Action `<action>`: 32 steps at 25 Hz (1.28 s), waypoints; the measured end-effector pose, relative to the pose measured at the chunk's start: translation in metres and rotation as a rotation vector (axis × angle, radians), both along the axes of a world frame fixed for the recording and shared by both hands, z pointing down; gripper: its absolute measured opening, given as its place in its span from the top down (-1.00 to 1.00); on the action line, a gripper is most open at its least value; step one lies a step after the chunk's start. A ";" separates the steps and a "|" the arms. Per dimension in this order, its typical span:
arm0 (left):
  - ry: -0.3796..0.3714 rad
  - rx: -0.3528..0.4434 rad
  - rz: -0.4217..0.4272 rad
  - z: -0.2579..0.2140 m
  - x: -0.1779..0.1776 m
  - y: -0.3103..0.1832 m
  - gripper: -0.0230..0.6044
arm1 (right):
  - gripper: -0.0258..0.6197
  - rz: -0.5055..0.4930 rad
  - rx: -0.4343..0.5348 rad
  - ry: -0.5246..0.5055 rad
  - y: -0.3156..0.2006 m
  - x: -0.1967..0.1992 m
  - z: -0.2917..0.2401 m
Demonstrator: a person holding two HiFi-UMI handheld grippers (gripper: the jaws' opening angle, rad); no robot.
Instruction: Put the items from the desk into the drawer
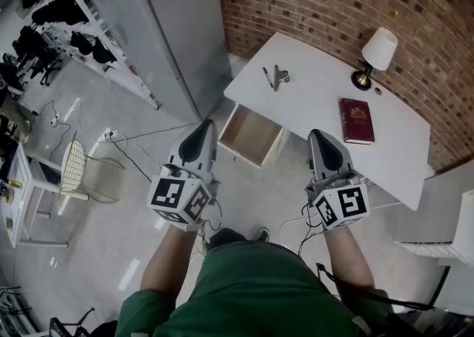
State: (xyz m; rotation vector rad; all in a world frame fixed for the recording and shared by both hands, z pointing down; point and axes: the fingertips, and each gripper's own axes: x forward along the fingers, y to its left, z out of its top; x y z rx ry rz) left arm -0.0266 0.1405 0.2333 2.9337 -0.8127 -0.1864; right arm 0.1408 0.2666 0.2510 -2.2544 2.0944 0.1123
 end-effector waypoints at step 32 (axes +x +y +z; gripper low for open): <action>0.019 -0.116 0.139 0.048 0.100 -0.199 0.88 | 0.91 0.160 -0.161 0.002 -0.168 0.085 0.039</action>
